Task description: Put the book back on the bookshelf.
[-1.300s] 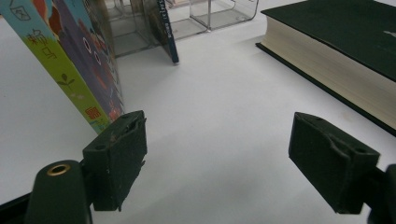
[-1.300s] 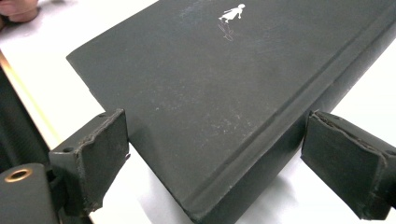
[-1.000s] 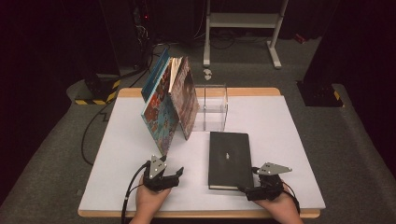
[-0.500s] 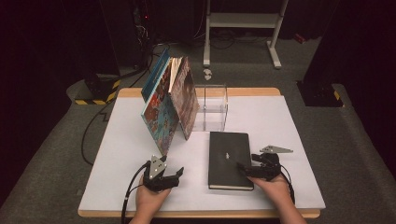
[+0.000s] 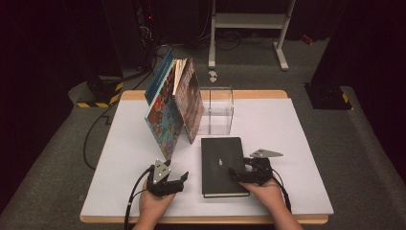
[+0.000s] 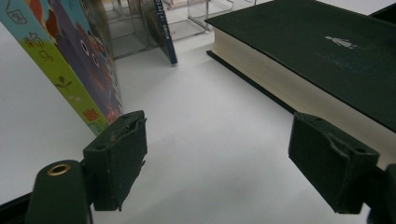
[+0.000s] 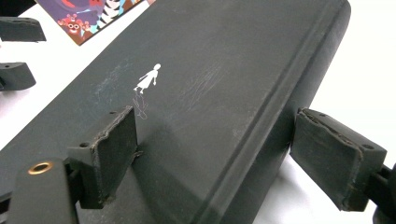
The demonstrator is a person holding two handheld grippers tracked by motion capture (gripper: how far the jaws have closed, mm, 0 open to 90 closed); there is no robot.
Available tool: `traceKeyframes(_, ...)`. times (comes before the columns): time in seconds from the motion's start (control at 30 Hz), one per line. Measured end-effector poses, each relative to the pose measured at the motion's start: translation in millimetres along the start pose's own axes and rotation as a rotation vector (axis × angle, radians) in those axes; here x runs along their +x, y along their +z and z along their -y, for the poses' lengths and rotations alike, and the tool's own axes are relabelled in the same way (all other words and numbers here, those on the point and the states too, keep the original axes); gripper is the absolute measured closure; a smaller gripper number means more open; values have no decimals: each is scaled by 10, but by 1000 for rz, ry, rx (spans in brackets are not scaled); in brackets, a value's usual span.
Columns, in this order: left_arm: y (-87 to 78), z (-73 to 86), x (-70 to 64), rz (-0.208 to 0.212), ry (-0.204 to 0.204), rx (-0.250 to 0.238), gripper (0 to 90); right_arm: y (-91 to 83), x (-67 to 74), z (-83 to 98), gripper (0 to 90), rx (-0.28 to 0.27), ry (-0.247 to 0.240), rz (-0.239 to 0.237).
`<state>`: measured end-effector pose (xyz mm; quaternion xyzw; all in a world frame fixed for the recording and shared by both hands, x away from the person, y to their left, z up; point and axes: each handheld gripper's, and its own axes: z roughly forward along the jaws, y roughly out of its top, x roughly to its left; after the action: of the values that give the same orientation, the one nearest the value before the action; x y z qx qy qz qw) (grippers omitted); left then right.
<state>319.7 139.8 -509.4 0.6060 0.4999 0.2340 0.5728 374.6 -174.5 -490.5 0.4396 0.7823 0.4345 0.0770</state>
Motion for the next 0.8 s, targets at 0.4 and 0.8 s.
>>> traceKeyframes(0.4,-5,-1,1,6,-7,-4,200,-333,103,378,200,22,55,-109)
traceKeyframes(0.8,65,-137,-166,146,-97,45,202,-446,173,180,187,-62,-51,-9)
